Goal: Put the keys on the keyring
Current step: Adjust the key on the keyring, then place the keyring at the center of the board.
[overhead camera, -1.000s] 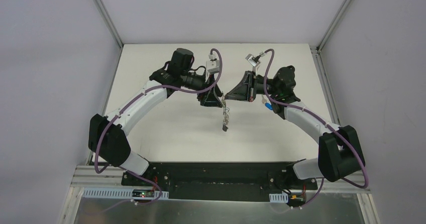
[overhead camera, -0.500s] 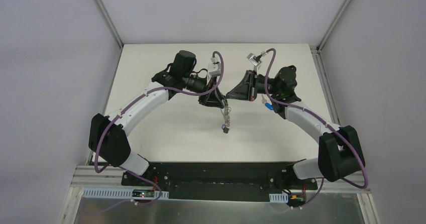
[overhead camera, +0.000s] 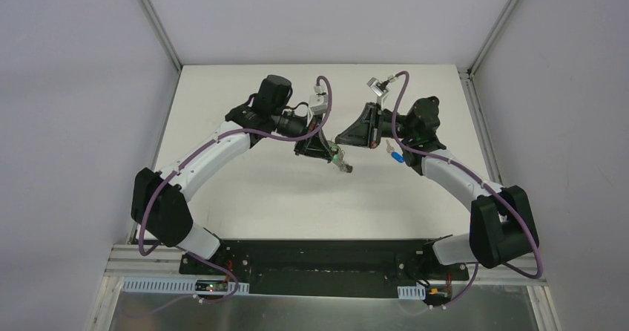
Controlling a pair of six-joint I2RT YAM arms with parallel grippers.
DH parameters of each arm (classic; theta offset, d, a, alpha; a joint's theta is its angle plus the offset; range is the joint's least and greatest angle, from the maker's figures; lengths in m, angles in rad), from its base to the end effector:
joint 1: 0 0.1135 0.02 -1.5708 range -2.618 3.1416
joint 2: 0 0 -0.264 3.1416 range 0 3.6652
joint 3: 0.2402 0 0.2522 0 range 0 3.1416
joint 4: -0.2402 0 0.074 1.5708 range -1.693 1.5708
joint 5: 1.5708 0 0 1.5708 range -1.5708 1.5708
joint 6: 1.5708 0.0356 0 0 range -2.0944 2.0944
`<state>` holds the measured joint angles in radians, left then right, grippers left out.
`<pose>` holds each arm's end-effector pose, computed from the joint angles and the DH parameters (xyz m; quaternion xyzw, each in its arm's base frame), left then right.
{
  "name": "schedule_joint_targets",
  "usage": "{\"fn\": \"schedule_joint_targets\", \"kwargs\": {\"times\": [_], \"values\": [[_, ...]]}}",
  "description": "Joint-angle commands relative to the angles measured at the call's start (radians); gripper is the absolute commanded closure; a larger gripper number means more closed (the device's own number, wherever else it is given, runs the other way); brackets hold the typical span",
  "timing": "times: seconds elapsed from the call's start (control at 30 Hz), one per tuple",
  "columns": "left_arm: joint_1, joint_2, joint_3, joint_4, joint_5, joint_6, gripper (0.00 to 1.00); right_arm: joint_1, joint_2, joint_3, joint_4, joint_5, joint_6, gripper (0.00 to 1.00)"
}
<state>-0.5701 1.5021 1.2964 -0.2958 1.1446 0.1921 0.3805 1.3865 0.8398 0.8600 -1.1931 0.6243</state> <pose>0.2618 -0.2063 0.3429 0.5252 0.5688 -0.5382 0.3332 0.2616 0.1403 0.3238 -0.3918 0.5382 0.6118 0.4273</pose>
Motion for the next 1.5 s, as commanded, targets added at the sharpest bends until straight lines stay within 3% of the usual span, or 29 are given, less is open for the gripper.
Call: {"fn": "schedule_joint_targets", "kwargs": {"times": [0.0,0.57,1.07,1.33,1.47], "values": [[-0.005,-0.014,0.069,-0.064,0.030,0.028,1.00,-0.008,-0.019,0.013,0.014,0.000,-0.046,1.00],[-0.004,0.154,0.427,-0.669,-0.094,0.227,1.00,-0.009,-0.045,0.005,-0.053,-0.026,-0.125,1.00],[0.007,0.222,0.538,-0.729,-0.138,0.196,1.00,-0.027,-0.064,0.029,-0.335,0.042,-0.356,0.99],[0.017,0.347,0.709,-0.666,-0.148,0.051,1.00,-0.075,-0.078,0.047,-0.433,0.087,-0.398,0.65],[0.029,0.418,0.804,-0.579,-0.179,-0.048,1.00,-0.138,-0.095,0.056,-0.478,0.100,-0.407,0.55]]}}
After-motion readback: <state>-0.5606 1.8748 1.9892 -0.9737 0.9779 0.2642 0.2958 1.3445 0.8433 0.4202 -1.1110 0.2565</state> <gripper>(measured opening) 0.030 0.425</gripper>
